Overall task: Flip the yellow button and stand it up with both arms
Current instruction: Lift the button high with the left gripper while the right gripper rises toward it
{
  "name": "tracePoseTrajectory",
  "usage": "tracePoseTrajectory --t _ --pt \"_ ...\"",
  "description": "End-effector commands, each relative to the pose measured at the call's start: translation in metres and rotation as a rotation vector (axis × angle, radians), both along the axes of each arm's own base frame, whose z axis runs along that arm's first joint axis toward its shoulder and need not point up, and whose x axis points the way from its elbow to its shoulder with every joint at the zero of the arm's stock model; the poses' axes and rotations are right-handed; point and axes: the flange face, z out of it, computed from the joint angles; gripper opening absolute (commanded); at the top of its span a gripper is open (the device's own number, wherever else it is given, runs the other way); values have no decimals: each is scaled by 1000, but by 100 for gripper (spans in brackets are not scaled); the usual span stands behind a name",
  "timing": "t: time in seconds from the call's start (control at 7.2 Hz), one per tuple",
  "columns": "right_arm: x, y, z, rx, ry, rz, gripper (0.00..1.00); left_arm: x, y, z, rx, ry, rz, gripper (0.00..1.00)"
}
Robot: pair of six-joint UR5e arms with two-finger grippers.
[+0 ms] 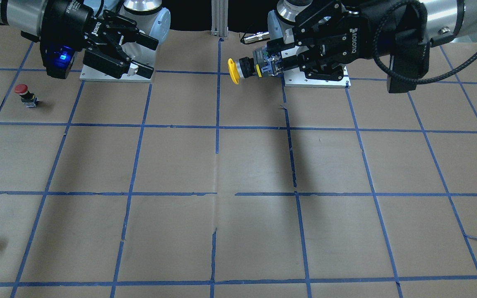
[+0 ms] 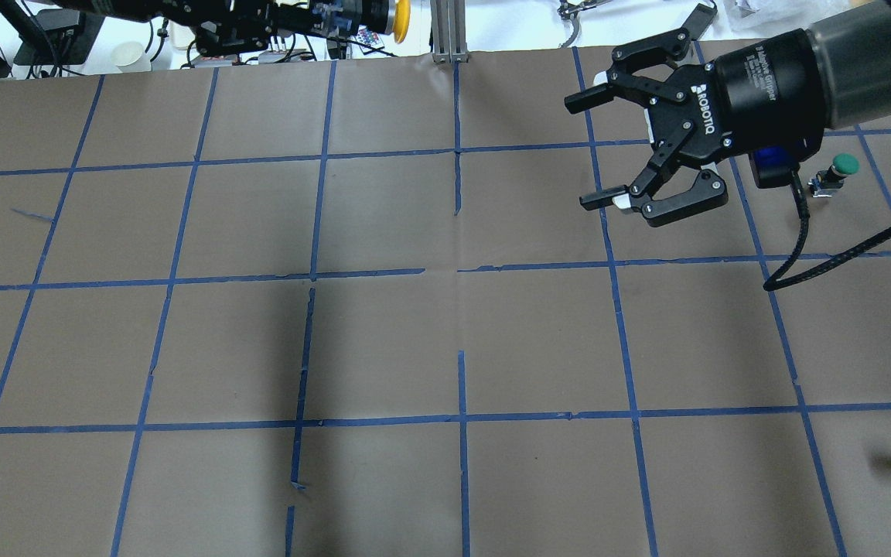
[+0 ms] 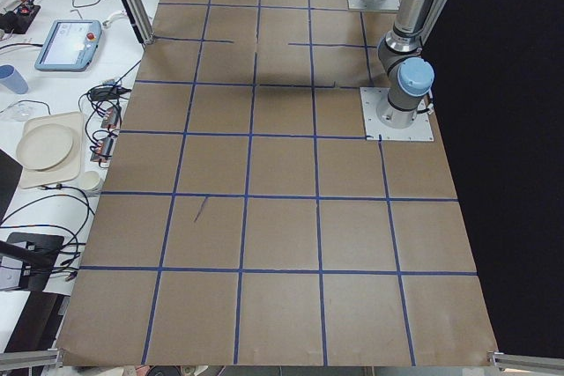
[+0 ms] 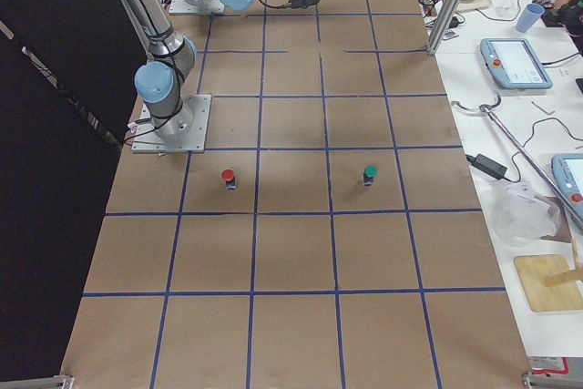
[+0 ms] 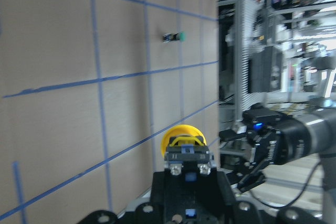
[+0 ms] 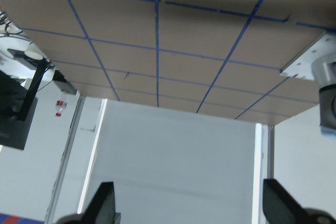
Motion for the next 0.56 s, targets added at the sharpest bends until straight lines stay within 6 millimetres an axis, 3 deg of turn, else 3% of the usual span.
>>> tracePoseTrajectory --t 0.0,0.28,0.42 --pt "-9 -13 8 33 -223 -133 100 -35 13 33 -40 152 7 11" --pt "-11 -14 35 104 -253 -185 100 -33 17 67 59 157 47 11" --pt "-6 -14 63 73 -246 -178 100 -32 18 88 119 160 69 11"
